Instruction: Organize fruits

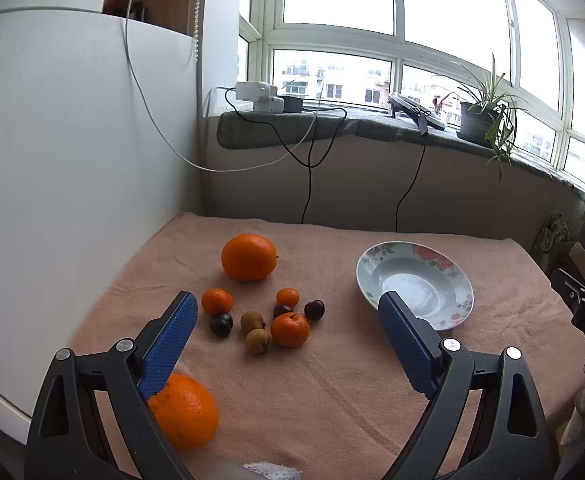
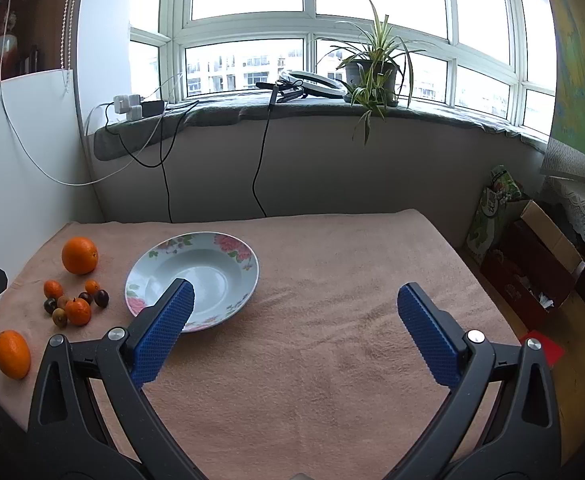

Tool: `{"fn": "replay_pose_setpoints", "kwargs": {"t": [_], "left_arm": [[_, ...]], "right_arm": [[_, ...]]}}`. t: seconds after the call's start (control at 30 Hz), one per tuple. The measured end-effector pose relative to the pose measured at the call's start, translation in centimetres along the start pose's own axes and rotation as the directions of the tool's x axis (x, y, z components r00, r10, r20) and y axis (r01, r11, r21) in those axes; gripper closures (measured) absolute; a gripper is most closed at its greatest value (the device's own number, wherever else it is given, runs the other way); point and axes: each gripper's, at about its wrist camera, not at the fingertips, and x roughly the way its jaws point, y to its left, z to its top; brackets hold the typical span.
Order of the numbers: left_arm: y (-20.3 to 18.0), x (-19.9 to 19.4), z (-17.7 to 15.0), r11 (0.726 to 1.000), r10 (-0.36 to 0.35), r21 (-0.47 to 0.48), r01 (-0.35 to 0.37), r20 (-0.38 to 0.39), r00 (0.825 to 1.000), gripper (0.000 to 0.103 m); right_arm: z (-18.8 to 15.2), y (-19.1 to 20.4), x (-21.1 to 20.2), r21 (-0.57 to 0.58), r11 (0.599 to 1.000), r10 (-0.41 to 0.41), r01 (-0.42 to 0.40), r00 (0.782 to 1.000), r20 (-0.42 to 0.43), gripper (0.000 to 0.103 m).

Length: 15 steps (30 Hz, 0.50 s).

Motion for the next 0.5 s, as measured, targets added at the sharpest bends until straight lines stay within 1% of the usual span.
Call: {"fn": "replay_pose_setpoints", "kwargs": {"t": [0.5], "left_arm": [[0.27,0.34,0.19,1.000,-0.007,-0.015,0.007,-0.018,1.000,0.011]], "right_arm": [[0.40,0.33,0.27,-0.005,1.000,0.007,-0.007,1.000,-0.012,0.000]]}}
